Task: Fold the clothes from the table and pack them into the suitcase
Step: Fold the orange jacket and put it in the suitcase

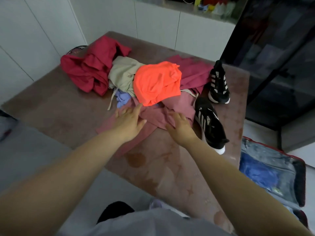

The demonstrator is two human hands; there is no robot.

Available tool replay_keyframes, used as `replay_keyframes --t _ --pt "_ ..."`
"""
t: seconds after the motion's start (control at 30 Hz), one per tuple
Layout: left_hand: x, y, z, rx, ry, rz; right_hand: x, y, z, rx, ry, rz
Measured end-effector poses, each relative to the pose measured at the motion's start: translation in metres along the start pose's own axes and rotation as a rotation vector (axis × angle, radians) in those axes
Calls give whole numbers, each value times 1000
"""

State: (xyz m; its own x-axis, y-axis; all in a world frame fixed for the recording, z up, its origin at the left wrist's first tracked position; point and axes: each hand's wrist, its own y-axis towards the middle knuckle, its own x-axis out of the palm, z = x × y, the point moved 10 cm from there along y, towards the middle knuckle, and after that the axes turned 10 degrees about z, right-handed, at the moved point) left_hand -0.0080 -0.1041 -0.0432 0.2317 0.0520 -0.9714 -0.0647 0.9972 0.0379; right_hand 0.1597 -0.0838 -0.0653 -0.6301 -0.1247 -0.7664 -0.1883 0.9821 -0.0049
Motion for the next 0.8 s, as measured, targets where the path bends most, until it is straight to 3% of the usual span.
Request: replay_keyframes --t 0.27,0.5,0.67,0.8 --pt "-1 113 10 226 -6 -2 -21 92 1 77 -152 135" --pt "9 182 25 424 23 -38 -10 140 22 367 -193 239" --pt "36 211 27 519 -71 -62 6 143 8 370 -203 351" --pt "51 229 27 467 -133 -67 -2 137 1 331 -132 509"
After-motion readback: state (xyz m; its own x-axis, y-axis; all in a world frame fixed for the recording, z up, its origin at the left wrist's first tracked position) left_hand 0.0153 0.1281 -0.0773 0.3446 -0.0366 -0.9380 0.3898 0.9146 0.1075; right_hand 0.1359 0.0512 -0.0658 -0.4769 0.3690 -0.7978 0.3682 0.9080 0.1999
